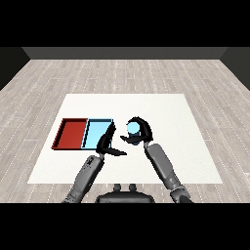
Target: Pick the blue can and put it in the blue box
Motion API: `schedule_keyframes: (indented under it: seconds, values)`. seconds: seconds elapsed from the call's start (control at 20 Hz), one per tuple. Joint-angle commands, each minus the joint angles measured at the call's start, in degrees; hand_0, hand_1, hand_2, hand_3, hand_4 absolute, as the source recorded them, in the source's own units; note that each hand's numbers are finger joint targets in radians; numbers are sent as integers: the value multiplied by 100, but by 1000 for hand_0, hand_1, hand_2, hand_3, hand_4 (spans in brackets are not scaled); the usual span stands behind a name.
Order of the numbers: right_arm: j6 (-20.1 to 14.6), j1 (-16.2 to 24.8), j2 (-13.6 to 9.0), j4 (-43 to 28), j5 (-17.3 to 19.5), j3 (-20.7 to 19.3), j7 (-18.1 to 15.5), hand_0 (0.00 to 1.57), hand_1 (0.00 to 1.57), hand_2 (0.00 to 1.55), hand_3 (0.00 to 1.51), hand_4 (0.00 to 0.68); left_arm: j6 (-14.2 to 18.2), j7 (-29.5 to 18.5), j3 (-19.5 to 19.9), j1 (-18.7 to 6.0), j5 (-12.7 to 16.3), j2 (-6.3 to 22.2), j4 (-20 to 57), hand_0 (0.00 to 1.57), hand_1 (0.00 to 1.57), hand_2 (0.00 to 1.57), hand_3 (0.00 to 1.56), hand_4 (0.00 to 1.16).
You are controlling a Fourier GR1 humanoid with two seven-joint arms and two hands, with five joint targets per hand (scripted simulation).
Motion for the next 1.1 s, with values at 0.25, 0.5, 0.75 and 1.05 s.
schedule_keyframes:
  seconds: [0.25, 0.5, 0.75, 1.05]
  values:
    - [-383, -169, 3, 286, -236, 536, -219, 1432, 1432, 1464, 1425, 608, 150, -381, -266, -277, 337, -1, 710, 0, 0, 0, 0, 0]
    - [-430, -209, 3, 48, -211, 609, 12, 1442, 1442, 1461, 1418, 613, 624, -487, -612, -887, 722, -1, 1292, 0, 0, 0, 0, 0]
    - [-383, 52, 3, -92, -129, 855, -234, 1432, 1432, 1458, 1419, 624, 790, -559, -962, -363, 614, -1, 773, 0, 0, 0, 0, 0]
    - [-44, -185, 3, -139, -125, 596, 8, 1479, 1479, 1473, 1421, 618, 740, -883, -954, -799, 895, -1, 1502, 0, 0, 0, 0, 0]
